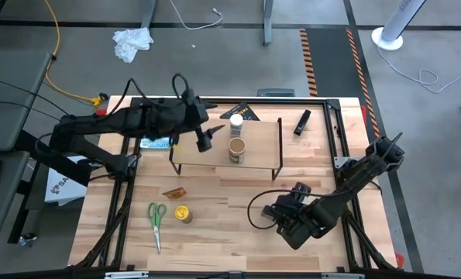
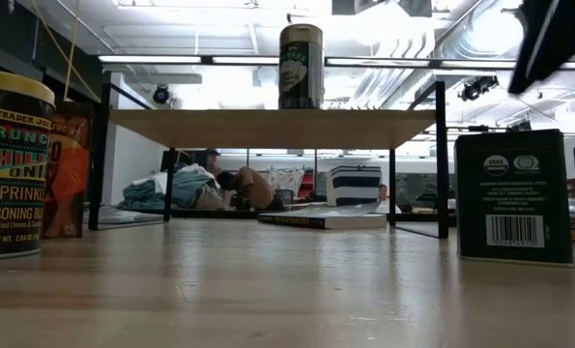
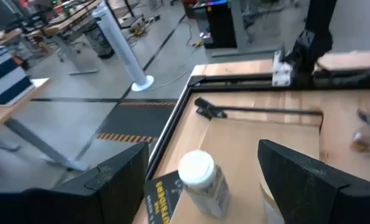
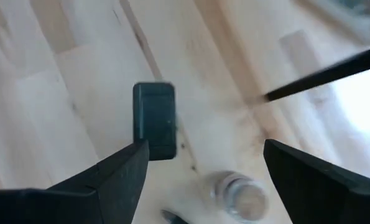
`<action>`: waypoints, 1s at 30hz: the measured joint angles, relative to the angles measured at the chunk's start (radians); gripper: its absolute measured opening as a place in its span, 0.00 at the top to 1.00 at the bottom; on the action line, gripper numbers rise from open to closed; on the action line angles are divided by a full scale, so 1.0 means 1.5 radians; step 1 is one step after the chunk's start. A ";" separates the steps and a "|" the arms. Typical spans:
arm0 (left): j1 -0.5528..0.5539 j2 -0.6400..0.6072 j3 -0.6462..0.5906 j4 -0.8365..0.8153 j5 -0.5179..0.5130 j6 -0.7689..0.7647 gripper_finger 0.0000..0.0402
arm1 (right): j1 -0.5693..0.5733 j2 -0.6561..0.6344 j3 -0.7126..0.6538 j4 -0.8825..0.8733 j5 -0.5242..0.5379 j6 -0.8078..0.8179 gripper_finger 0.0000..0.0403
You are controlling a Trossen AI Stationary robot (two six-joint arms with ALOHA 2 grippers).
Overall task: Shelf spices
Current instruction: Remove the white seasoning bottle from the shelf
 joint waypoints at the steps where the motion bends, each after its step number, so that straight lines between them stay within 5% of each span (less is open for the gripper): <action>1: 0.017 0.000 0.000 0.006 0.024 -0.007 0.25 | -0.002 0.000 0.016 -0.021 0.005 -0.006 0.22; 9: 0.194 0.050 0.000 0.041 0.252 -0.075 0.25 | -0.031 -0.001 0.112 -0.071 0.042 -0.008 0.22; 16: 0.230 0.144 -0.001 0.105 0.414 -0.069 0.25 | -0.063 -0.001 0.165 -0.069 0.046 0.023 0.22; 30: 0.233 0.189 0.000 0.066 0.458 0.010 0.25 | -0.065 -0.001 0.202 -0.062 0.089 0.129 0.22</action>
